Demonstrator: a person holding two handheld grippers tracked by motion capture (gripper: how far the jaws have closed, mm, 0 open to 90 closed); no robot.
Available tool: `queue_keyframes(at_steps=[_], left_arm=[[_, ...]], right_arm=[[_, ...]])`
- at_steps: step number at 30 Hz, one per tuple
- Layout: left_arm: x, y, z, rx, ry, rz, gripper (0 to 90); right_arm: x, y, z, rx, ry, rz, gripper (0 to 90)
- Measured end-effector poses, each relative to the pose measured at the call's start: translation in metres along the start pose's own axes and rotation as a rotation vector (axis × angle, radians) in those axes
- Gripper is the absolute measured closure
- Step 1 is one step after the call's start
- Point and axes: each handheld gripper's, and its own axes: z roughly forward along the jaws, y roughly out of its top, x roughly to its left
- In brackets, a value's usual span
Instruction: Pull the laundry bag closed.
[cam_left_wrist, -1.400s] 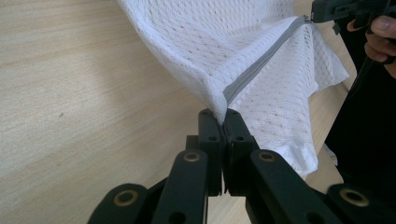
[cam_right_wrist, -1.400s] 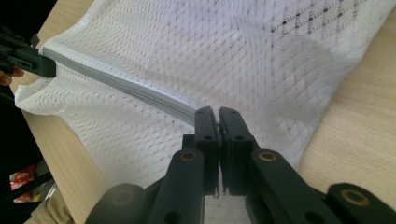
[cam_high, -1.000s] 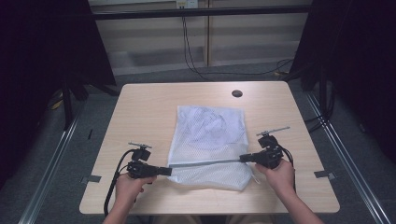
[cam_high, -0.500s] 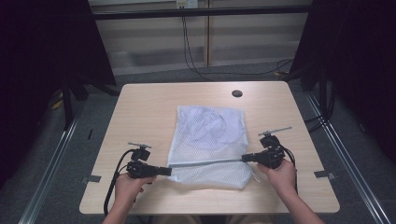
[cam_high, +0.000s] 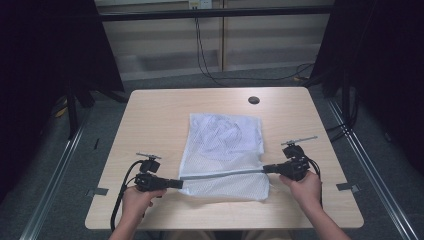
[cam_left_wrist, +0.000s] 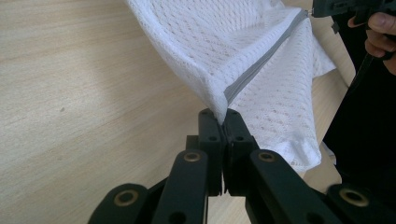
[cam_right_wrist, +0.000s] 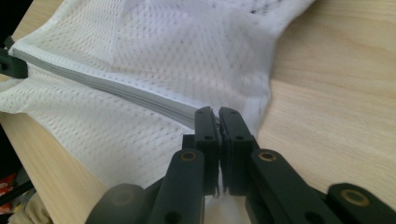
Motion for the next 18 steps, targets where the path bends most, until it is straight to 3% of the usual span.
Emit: queue_keyframes(at_steps=[18], left_arm=[[-0.0007,-0.0011,0.0007,0.000,0.003,0.016,88.4]], right_arm=[[0.0007,-0.0019,-0.0024,-0.003,-0.011,-0.011,87.0]])
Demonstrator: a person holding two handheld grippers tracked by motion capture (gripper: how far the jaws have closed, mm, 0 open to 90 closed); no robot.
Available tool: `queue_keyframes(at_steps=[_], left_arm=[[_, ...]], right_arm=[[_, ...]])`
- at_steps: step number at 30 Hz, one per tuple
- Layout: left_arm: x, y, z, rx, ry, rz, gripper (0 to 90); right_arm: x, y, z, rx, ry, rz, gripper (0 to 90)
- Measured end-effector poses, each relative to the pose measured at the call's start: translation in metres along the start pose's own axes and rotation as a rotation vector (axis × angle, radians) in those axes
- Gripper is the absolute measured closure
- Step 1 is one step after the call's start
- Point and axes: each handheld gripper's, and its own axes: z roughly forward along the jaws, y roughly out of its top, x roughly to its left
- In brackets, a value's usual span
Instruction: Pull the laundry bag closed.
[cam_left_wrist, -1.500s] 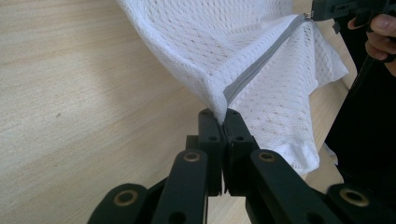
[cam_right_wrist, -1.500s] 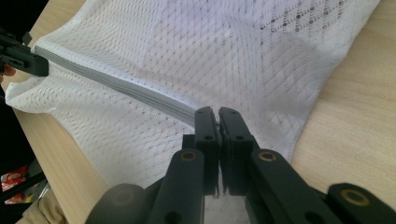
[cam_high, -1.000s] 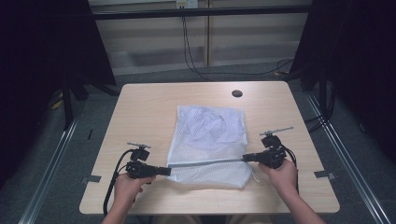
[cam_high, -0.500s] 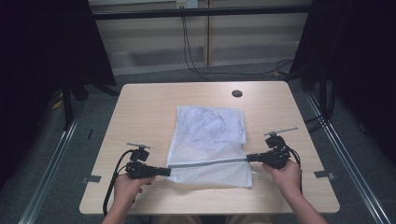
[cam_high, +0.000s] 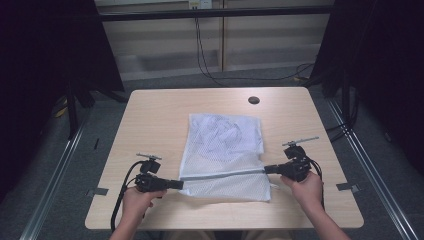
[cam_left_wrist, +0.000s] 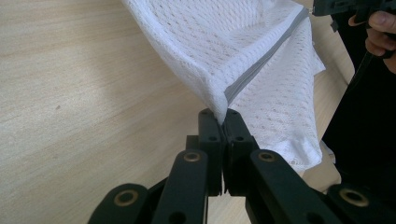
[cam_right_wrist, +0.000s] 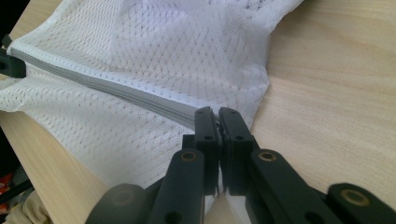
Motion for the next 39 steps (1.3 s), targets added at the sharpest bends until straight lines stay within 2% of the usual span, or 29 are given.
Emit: queue_keyframes(at_steps=[3,4,5,6,8,12,15,19,25,27,29,30,32,35,39], left_arm=[[0.000,0.000,-0.001,-0.009,0.001,0.015,87.9],[-0.002,0.000,-0.001,-0.019,0.006,0.008,87.6],[-0.001,0.000,-0.002,-0.020,0.000,0.026,87.1],[-0.003,0.000,-0.001,-0.025,0.000,0.017,86.1],[-0.002,0.000,-0.002,-0.030,-0.001,0.034,80.0],[0.000,0.000,-0.004,-0.047,0.005,0.039,70.2],[-0.001,0.000,-0.005,-0.048,0.010,0.044,65.9],[-0.001,0.001,-0.006,-0.074,0.032,0.043,49.9],[-0.004,0.003,-0.008,-0.127,0.080,0.058,35.0],[-0.004,0.002,-0.008,-0.159,0.104,0.102,28.4],[-0.005,0.002,-0.008,-0.184,0.151,0.173,20.2],[-0.005,0.001,-0.009,-0.190,0.167,0.196,19.6],[-0.005,0.001,-0.008,-0.188,0.182,0.212,17.5],[-0.003,0.000,-0.009,-0.194,0.228,0.262,13.7],[0.001,0.001,-0.012,-0.208,0.253,0.261,9.3]], right_arm=[[0.002,0.000,0.000,-0.002,0.004,-0.001,86.9],[0.002,0.000,0.001,0.003,0.000,-0.007,86.8],[0.003,0.000,0.001,0.001,-0.001,-0.010,86.7],[0.003,-0.001,0.001,-0.005,-0.001,-0.014,86.6],[0.004,0.000,0.001,-0.006,-0.003,-0.012,86.3],[0.005,-0.001,0.001,-0.014,0.001,-0.016,85.1],[0.006,-0.001,0.001,-0.024,0.004,-0.013,78.3],[0.008,-0.001,0.001,-0.037,-0.021,-0.020,65.0],[0.007,0.000,-0.002,-0.069,-0.026,-0.018,51.4],[0.008,0.001,-0.003,-0.074,-0.028,-0.023,46.3],[0.008,0.001,-0.003,-0.077,-0.031,-0.035,40.1],[0.009,0.001,-0.003,-0.079,-0.040,-0.038,37.0],[0.009,0.002,-0.003,-0.091,-0.038,-0.048,30.3],[0.009,0.003,-0.006,-0.117,-0.054,-0.067,26.6],[0.008,0.003,-0.010,-0.142,-0.068,-0.088,19.9]])
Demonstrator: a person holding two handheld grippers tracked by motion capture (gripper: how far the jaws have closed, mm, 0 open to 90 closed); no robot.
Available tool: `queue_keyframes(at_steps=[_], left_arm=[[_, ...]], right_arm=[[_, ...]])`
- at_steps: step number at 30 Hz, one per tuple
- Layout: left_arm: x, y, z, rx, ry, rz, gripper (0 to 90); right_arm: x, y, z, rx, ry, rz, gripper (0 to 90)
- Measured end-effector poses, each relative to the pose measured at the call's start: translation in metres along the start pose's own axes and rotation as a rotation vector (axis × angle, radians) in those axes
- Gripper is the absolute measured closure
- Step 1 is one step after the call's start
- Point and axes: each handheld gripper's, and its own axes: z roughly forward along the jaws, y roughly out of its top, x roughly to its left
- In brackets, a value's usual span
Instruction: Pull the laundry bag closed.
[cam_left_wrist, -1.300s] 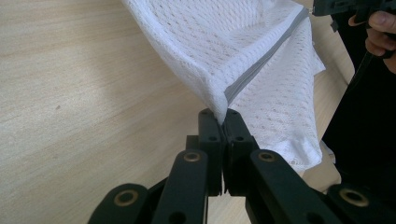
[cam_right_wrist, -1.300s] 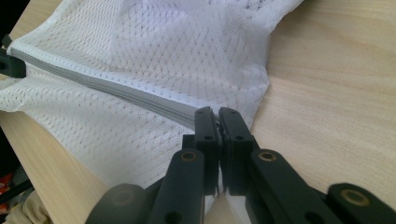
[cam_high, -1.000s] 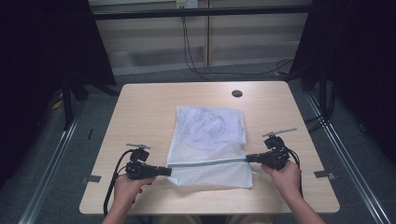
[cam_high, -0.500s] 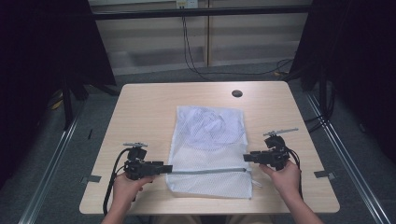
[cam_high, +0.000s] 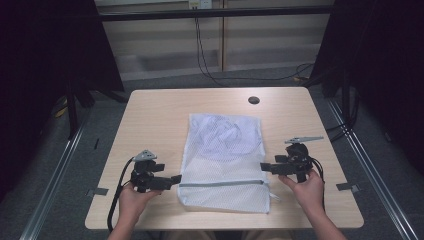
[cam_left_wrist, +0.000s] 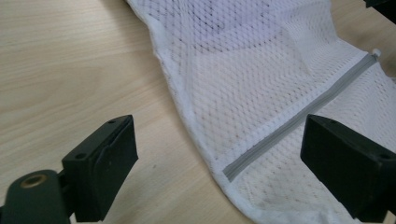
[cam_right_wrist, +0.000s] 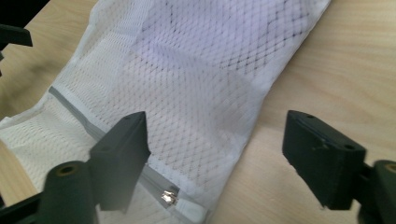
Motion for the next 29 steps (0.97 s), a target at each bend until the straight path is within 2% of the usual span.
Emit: queue_keyframes(at_steps=[4,8,11,16,20,24,29], left_arm=[[0.003,0.000,-0.002,-0.008,0.026,0.002,7.1],[0.006,0.000,-0.003,-0.003,0.059,0.001,5.6],[0.008,0.000,-0.004,0.024,0.087,0.027,5.2],[0.014,0.000,-0.008,0.038,0.116,0.022,4.4],[0.020,-0.002,-0.011,0.054,0.148,0.011,4.4],[0.027,-0.003,-0.013,0.061,0.160,0.006,4.3],[0.029,-0.003,-0.012,0.070,0.170,0.002,4.2]], right_arm=[[0.000,0.000,-0.002,0.001,-0.030,-0.030,15.6],[-0.003,0.000,-0.005,-0.014,-0.039,-0.033,12.8],[-0.006,0.000,-0.007,-0.017,-0.047,-0.027,11.7],[-0.010,-0.001,-0.009,-0.019,-0.069,-0.032,10.8],[-0.013,-0.002,-0.010,-0.030,-0.093,-0.060,10.3],[-0.014,-0.003,-0.012,-0.022,-0.115,-0.077,10.3],[-0.017,-0.005,-0.012,-0.010,-0.118,-0.075,10.5]])
